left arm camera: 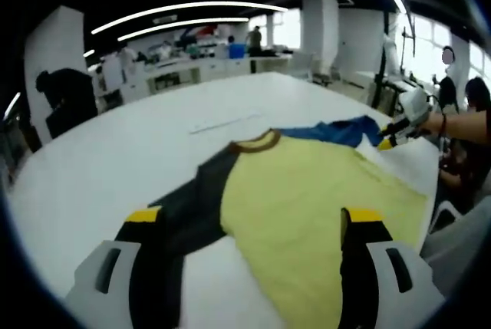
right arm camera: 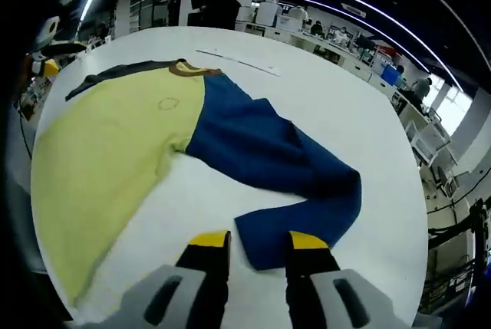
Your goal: Fold the garment on the visible template until the final outline fits inside the template.
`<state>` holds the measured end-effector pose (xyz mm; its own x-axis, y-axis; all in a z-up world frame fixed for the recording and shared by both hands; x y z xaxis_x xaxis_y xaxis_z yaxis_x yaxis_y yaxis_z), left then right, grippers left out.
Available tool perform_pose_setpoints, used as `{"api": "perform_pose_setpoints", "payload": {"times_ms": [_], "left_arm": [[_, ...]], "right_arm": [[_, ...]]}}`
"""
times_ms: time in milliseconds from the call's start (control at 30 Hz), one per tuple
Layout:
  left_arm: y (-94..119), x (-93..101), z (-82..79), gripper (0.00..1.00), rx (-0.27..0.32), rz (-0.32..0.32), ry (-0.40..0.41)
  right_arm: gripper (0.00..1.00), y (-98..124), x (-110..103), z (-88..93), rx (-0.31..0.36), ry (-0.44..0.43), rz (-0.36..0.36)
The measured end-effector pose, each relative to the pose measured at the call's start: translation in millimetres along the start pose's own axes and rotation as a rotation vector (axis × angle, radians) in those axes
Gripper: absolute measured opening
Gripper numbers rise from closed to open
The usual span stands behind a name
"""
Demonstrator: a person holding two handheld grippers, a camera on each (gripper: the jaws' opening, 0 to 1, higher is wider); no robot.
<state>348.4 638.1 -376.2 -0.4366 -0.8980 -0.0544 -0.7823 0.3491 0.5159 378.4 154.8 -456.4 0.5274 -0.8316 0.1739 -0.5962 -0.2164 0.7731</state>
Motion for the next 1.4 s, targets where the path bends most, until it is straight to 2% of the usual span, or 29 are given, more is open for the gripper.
{"api": "perform_pose_setpoints", "payload": {"times_ms": [167,267,400,600,933,1067,1100,1267,1400], "left_arm": [[0,0.7,1.8,0.89,-0.005,0.001,0.0],[0,1.5,1.5,0.89,-0.008,0.003,-0.002],[1,2.0,0.9,0.88,-0.005,0.004,-0.003],[1,3.3,1.0,0.88,-0.008,0.009,-0.008],[0,4.2,1.3,0.87,-0.005,0.015,-0.01],[0,5.0,1.1,0.87,-0.005,0.019,-0.014],[0,4.9,1.0,0.87,-0.005,0.02,-0.014],[0,5.3,0.1,0.88,-0.004,0.024,-0.018],[-1,5.3,-0.1,0.89,-0.005,0.022,-0.026]], "right_arm": [[0.04,2,7,-0.7,0.012,-0.014,0.036],[0.02,9,9,-3.4,0.029,-0.032,0.057],[0.0,27,15,-13.3,0.074,-0.034,0.119],[0.0,53,40,-25.9,0.115,-0.055,0.227],[0.0,77,74,-33.4,0.176,-0.138,0.331],[0.0,77,90,-24.7,0.156,-0.199,0.362],[0.0,74,94,-20.9,0.13,-0.204,0.369],[0.0,64,106,-7.2,0.073,-0.285,0.364],[0.0,57,110,-3.8,0.041,-0.305,0.35]]}}
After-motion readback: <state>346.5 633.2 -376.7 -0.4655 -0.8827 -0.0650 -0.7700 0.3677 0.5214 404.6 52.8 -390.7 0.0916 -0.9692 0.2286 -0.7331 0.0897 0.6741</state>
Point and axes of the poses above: the point that each gripper's makers call its tool centre point, and the gripper's own axes: y roughly backward along the fingers, x roughly to its right, z roughly out of its underside, the point moved 10 cm from there along y, roughly backward along the fingers, and after that the axes turned 4 degrees about -z, right-handed, at the moved point
